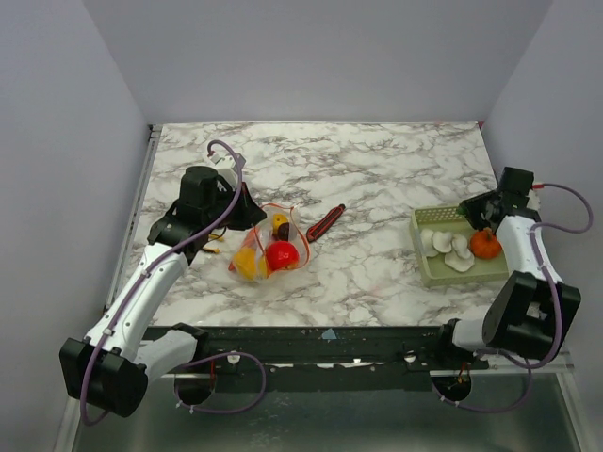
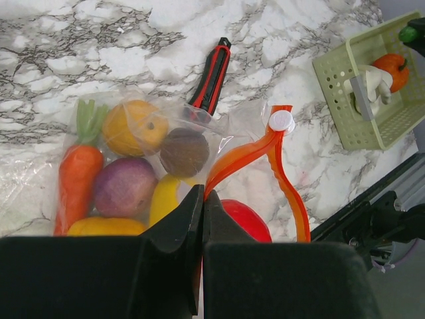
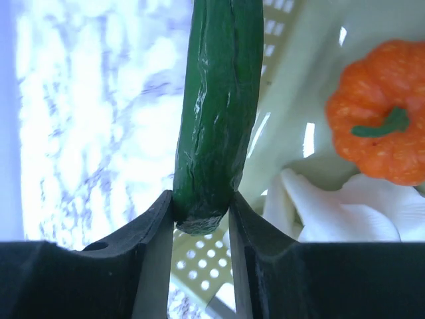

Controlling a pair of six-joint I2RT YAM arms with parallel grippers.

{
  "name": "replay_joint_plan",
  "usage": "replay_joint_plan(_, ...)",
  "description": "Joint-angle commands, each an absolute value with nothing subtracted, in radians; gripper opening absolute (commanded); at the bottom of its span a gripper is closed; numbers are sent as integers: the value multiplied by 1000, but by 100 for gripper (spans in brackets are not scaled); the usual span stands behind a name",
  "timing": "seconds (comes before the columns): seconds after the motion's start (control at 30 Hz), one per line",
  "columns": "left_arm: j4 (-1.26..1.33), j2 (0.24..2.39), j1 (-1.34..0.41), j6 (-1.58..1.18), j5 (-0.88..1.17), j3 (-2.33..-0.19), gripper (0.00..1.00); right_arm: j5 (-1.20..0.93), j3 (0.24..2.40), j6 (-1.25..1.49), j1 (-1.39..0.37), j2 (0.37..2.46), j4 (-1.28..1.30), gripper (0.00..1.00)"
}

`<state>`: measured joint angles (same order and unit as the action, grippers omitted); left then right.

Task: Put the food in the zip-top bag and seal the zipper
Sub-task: Pick up the fake vegetable from the bin, then place the fake vegetable in the zipper food storage bag.

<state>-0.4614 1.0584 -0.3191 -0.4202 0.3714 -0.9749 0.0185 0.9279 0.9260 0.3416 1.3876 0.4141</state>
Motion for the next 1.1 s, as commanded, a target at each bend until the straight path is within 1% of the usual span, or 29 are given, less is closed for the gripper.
replay_joint_plan(0.0,-464,1069,-309,-428,397,-1003,0,-84,944,753,344,1273,424,0)
replay_joint_plan(0.13,-455,1065,-308,-428,390,-990,0,-287,921,610,323,1186,372,0)
replay_joint_plan(0.2,-456,1069,-308,-428,394,-994,0,-344,917,581,242,1157,365,0)
replay_joint_plan(0.3,-465,1065,-309,-423,388,-997,0,-311,903,596,-53,1126,341,0)
replay_joint_plan(0.4,-461,1050,-310,-422,373,-990,0,-337,863,650,-330,1108,232,0)
replay_joint_plan(0.53,-470,1048,-310,-409,346,-991,0,-222,885,662,-735,1139,139,0)
replay_joint_plan(0.6,-476,1046,-310,-401,328,-994,0,-155,927,660,-859,1184,154,0)
replay_joint_plan(0.73,-480,1043,-310,-395,309,-994,0,-125,1011,648,-1004,1275,213,0)
replay_joint_plan(0.8,-484,1044,-310,-390,307,-995,0,-107,1055,651,-1047,1314,266,0)
replay_joint_plan(0.93,-481,1028,-310,-386,296,-995,0,-60,1146,757,-1049,1374,443,0)
replay_joint_plan(1.07,-473,1021,-310,-385,300,-991,0,-93,1224,865,-1049,1403,578,0)
